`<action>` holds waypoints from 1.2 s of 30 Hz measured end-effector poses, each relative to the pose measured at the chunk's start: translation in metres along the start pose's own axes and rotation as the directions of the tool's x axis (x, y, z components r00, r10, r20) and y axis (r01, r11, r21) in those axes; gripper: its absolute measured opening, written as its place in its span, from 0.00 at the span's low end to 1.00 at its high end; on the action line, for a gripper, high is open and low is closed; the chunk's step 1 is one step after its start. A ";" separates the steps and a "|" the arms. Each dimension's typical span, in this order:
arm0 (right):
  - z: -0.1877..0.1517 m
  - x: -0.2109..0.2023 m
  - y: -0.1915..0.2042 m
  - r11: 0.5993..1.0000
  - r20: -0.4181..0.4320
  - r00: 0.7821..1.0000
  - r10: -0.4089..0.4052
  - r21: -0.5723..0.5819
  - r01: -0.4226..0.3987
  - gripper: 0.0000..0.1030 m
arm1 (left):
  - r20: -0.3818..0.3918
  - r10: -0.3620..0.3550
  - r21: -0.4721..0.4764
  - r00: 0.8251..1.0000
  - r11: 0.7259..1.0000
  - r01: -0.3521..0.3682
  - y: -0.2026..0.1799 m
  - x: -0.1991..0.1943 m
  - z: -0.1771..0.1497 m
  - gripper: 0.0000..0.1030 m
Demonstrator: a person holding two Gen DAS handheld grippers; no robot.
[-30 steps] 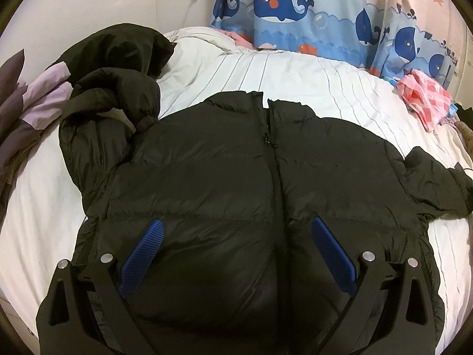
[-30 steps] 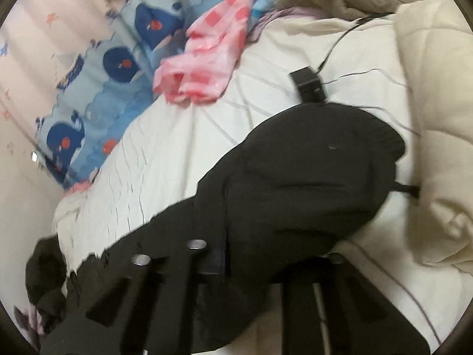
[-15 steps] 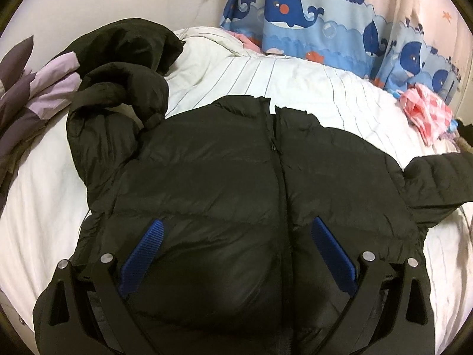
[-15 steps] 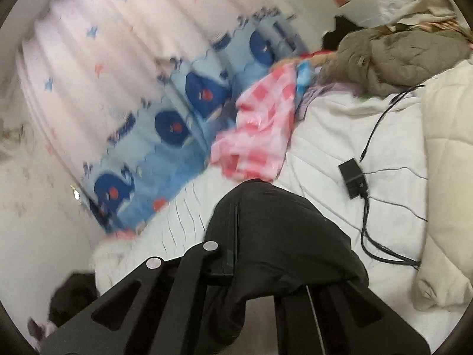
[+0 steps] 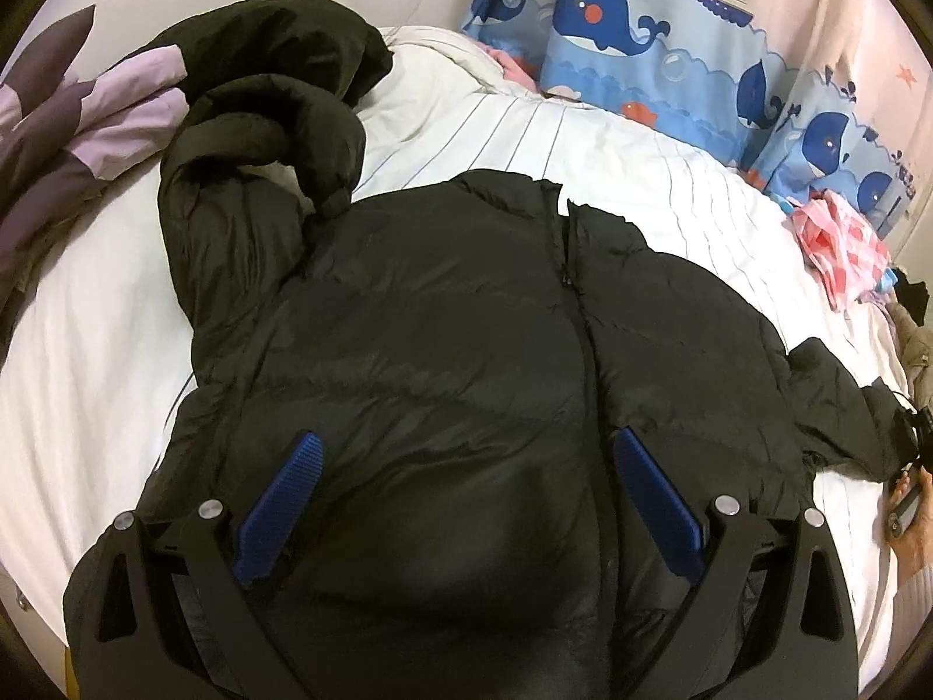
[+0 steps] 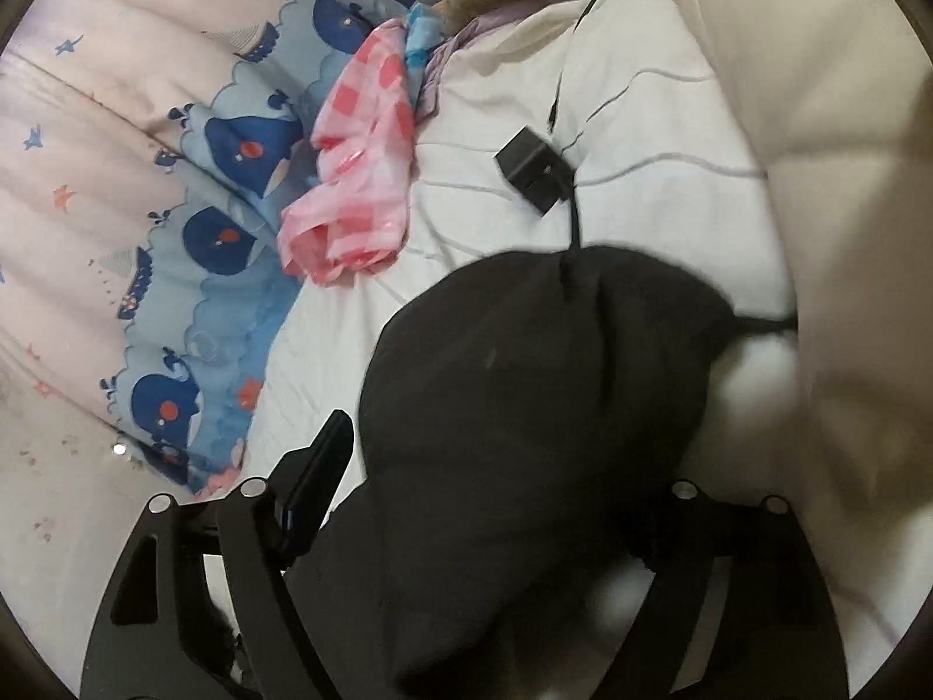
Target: Fold large clothes
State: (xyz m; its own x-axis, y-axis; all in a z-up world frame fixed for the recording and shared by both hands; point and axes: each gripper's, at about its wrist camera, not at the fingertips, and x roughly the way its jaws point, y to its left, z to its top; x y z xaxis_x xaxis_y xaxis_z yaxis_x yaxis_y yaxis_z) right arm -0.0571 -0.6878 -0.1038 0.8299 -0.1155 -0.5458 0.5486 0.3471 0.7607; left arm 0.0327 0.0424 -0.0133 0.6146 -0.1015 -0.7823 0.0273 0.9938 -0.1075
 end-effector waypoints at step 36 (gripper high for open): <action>-0.405 0.018 0.479 0.348 -0.287 0.938 0.195 -0.874 -0.340 0.03 | 0.130 0.096 -0.208 0.987 0.976 -0.068 0.116 -0.054 0.022 0.93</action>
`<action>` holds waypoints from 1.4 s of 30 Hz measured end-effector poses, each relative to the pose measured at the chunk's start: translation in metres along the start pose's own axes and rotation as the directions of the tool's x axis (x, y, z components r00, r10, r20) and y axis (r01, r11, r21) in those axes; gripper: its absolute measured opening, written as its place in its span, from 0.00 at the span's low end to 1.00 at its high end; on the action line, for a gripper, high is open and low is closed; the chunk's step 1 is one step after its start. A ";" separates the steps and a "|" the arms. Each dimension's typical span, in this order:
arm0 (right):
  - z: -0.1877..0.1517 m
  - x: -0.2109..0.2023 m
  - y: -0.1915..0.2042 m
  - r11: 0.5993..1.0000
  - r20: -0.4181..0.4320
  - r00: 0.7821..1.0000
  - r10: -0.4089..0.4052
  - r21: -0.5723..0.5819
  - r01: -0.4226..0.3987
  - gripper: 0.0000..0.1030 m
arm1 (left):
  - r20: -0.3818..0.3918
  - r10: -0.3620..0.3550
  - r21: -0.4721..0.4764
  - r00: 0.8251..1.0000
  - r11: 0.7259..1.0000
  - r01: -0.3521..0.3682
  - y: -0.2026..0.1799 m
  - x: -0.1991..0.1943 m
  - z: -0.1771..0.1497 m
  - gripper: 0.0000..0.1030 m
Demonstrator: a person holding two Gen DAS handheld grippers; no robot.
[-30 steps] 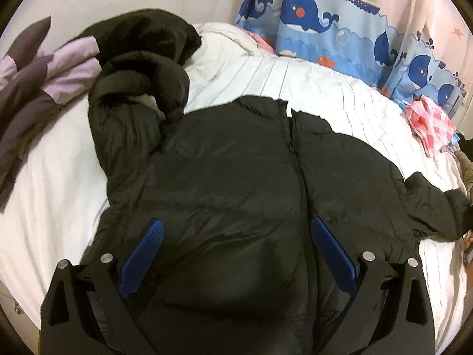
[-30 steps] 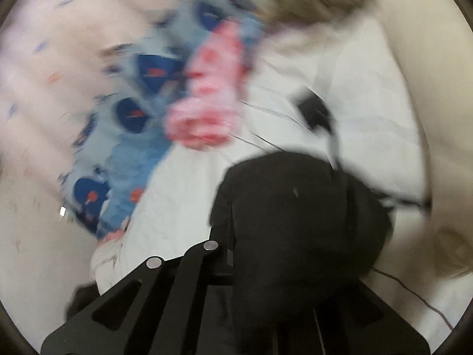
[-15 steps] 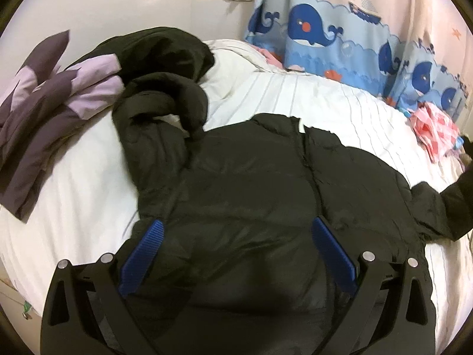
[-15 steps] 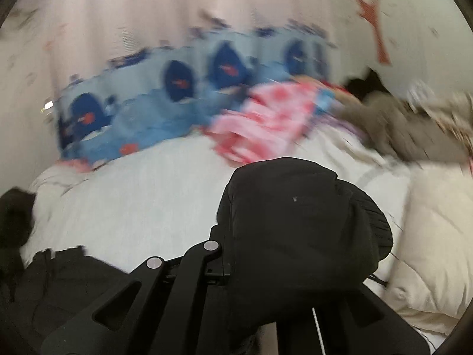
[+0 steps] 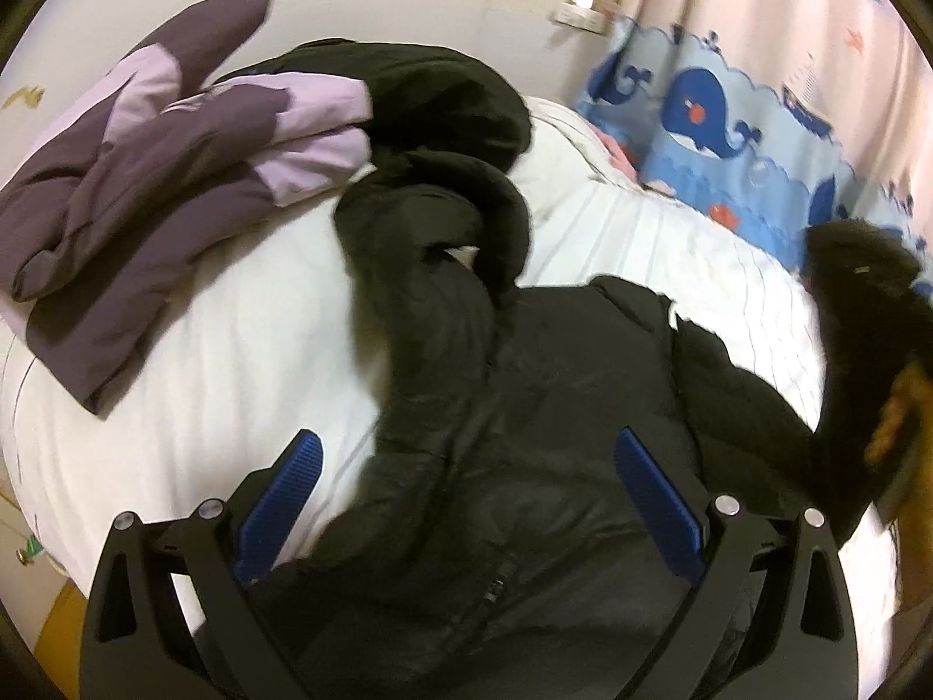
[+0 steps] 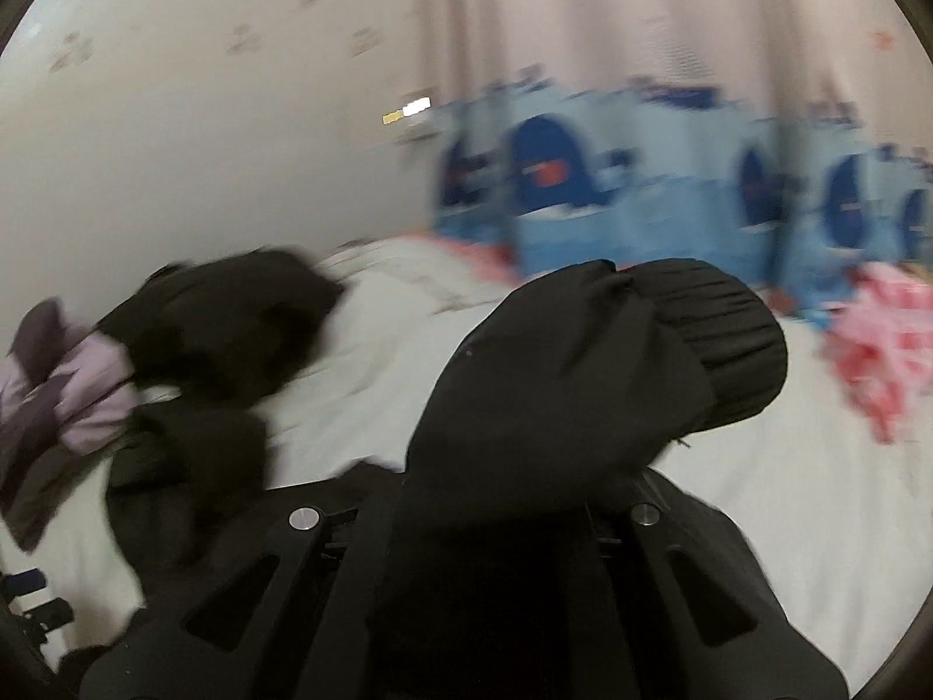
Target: Fold large clothes
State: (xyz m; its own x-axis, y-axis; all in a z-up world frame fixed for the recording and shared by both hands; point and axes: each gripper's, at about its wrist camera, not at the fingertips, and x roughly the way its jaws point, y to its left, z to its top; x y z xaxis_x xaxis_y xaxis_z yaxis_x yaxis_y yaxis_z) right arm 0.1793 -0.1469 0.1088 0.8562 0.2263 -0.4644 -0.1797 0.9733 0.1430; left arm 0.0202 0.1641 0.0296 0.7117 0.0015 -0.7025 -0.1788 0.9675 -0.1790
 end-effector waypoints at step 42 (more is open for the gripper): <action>-0.213 -0.064 -0.221 0.589 -0.150 0.968 0.202 0.808 0.002 0.91 | -0.330 0.204 0.440 0.922 0.897 -0.041 -0.125 0.250 0.018 0.95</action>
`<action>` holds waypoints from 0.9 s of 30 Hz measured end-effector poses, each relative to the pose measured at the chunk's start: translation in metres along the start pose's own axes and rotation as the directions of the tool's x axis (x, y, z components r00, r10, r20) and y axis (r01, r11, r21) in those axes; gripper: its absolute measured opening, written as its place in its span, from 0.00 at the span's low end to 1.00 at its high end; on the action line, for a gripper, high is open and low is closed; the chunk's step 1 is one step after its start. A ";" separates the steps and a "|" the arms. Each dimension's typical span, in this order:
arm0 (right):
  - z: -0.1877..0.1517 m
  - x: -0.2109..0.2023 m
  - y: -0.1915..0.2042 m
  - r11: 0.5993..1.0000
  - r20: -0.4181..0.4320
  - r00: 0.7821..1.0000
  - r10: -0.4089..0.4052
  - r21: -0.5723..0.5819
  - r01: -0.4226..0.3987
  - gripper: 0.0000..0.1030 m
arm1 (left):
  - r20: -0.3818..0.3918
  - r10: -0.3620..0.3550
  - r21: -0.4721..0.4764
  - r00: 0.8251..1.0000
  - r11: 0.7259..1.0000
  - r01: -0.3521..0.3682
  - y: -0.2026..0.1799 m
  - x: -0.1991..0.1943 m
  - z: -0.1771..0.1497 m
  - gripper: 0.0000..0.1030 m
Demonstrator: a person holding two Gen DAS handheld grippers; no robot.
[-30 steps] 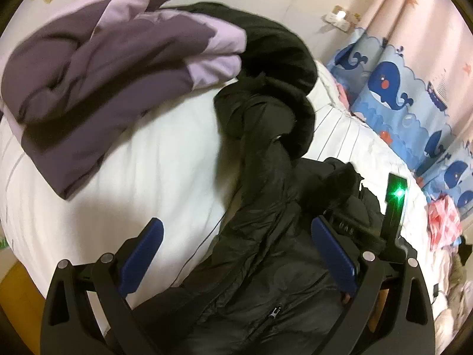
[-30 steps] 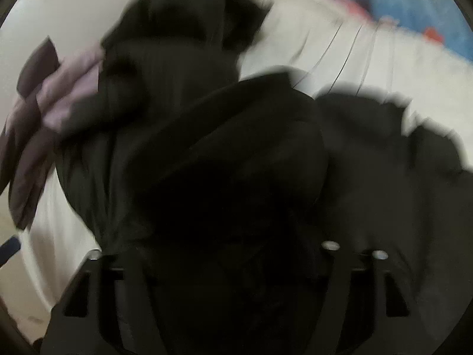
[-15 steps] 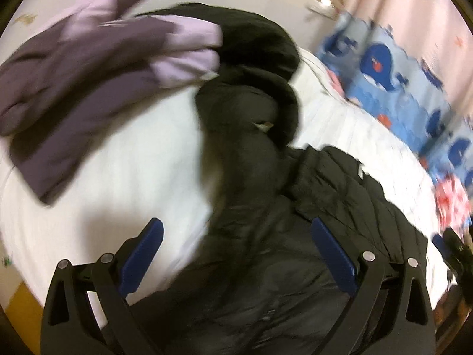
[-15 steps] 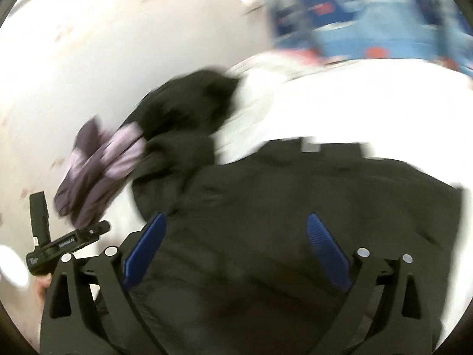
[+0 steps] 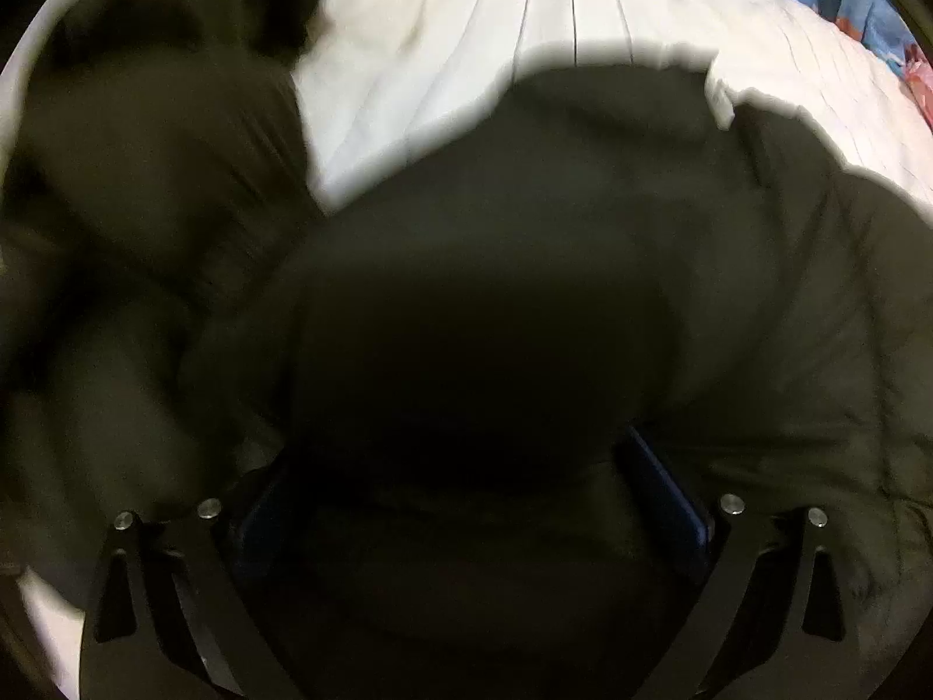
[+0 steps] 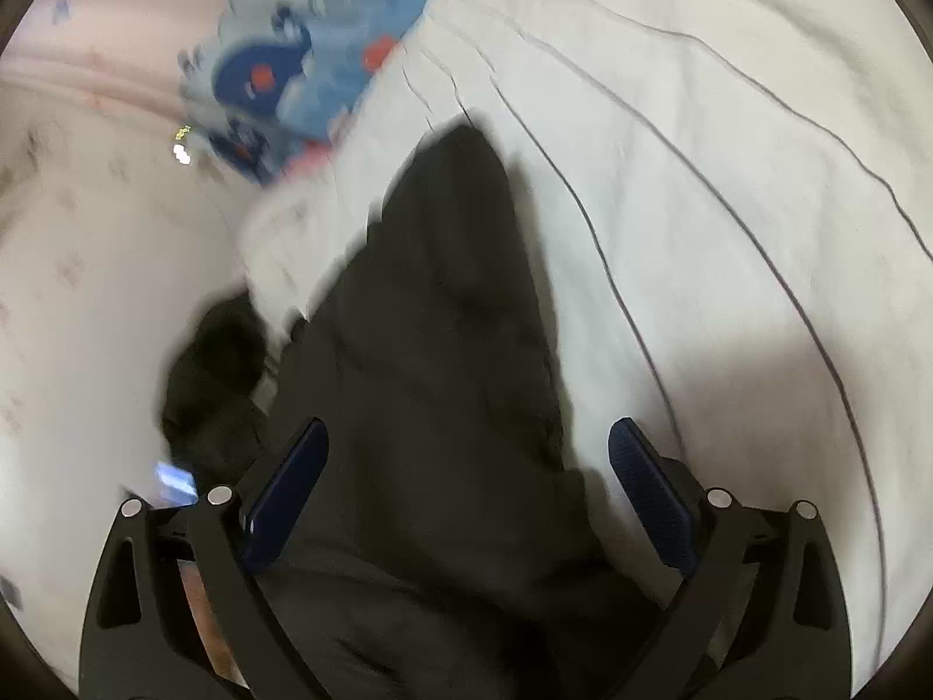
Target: Fold large clothes
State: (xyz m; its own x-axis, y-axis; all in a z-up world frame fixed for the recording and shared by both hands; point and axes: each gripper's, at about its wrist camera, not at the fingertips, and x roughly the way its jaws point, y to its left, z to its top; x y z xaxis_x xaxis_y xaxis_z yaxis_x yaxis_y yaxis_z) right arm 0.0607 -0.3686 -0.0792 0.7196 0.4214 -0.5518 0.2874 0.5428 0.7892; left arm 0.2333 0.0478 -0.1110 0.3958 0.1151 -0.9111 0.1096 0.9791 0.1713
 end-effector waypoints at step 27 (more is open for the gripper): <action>-0.043 0.019 0.079 0.963 -0.075 0.992 0.100 -0.246 -0.115 0.93 | -0.102 0.050 -0.210 0.994 0.975 -0.071 0.141 -0.063 0.088 0.94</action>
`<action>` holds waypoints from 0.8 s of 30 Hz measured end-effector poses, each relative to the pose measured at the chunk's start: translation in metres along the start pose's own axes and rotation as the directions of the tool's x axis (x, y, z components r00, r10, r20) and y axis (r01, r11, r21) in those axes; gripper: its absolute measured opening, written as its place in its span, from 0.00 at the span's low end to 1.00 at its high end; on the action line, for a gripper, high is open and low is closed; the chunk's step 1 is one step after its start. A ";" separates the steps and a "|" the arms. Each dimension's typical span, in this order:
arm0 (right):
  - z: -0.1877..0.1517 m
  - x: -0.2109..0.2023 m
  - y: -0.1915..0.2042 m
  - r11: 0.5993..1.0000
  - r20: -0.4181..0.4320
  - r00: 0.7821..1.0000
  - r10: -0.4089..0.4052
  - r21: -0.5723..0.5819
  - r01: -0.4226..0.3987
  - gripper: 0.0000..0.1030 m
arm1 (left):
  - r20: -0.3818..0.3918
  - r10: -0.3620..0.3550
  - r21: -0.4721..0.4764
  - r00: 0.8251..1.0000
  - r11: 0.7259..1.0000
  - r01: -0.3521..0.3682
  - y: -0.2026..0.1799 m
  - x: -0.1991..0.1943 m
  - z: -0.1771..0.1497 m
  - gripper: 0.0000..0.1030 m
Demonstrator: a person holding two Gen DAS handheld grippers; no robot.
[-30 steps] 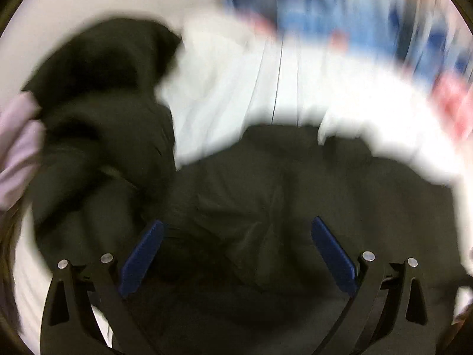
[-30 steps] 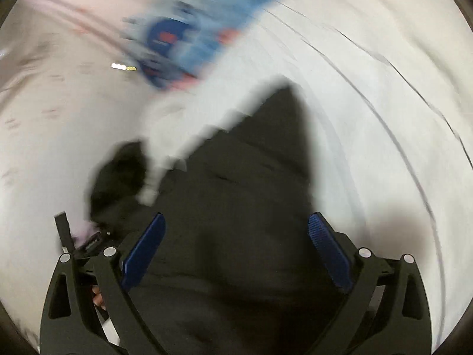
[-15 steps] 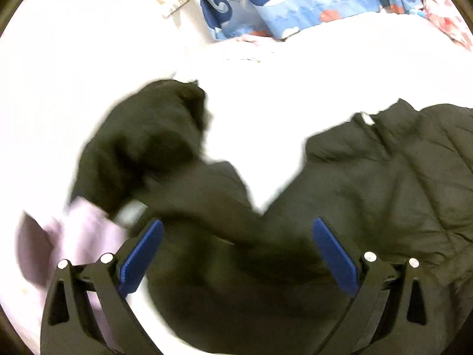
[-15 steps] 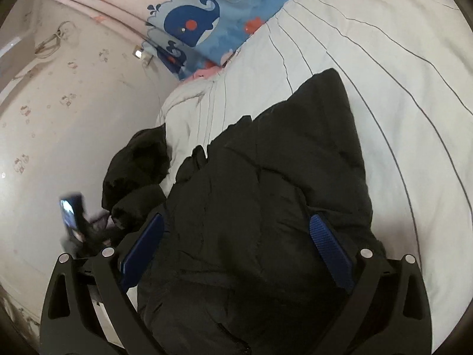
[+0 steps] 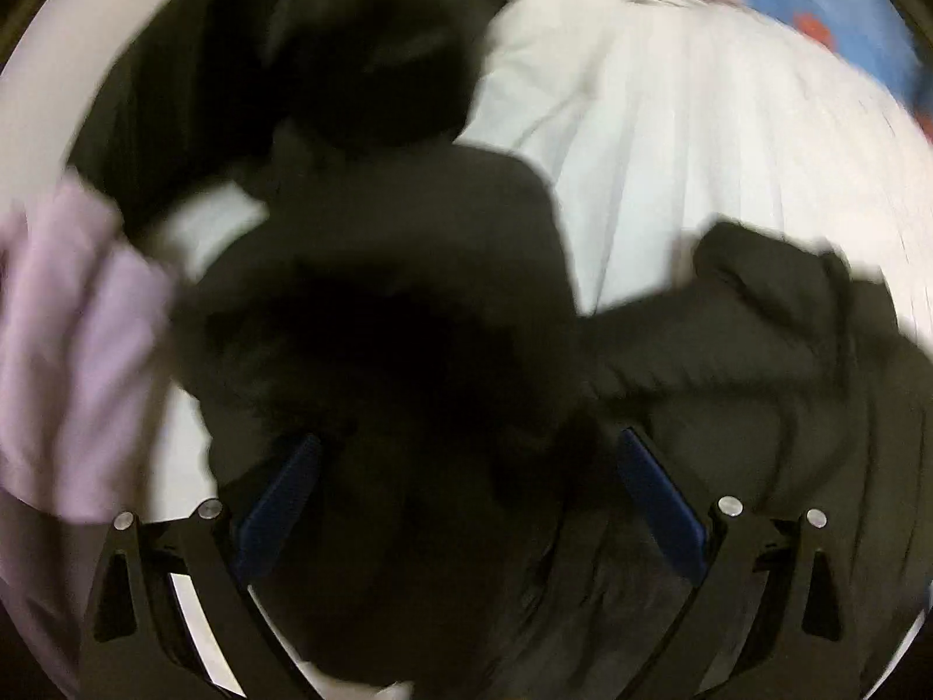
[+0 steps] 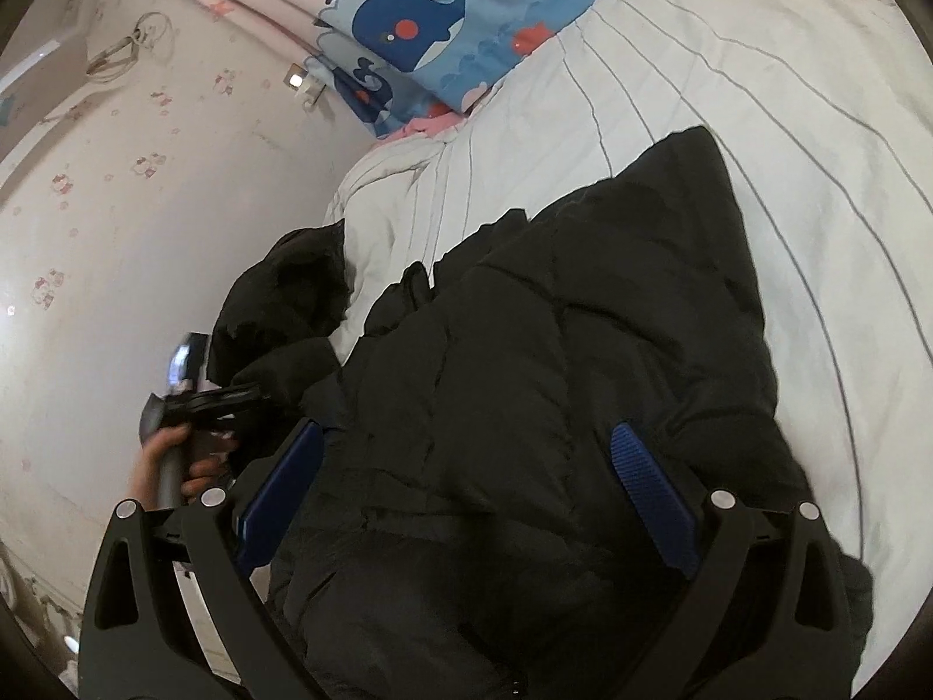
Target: Fold large clothes
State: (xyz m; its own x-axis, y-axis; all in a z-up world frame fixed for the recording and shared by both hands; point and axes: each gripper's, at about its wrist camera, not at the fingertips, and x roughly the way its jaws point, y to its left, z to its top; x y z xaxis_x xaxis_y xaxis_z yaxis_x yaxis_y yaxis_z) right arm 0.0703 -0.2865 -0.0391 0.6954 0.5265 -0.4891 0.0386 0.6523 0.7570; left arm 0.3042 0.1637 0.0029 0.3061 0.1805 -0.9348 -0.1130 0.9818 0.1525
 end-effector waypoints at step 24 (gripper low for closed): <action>-0.005 -0.011 0.020 0.997 0.020 1.000 -0.010 -0.078 0.012 0.93 | -0.131 -0.147 0.222 0.980 0.959 0.174 0.213 -0.152 -0.109 0.27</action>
State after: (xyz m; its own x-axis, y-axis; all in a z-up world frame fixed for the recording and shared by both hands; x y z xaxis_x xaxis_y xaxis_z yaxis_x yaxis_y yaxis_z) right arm 0.0602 -0.2764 -0.0209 0.7095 0.5087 -0.4877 -0.0098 0.6991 0.7149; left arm 0.1310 0.3387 0.1424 0.1926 0.0245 -0.9810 0.1549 0.9864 0.0551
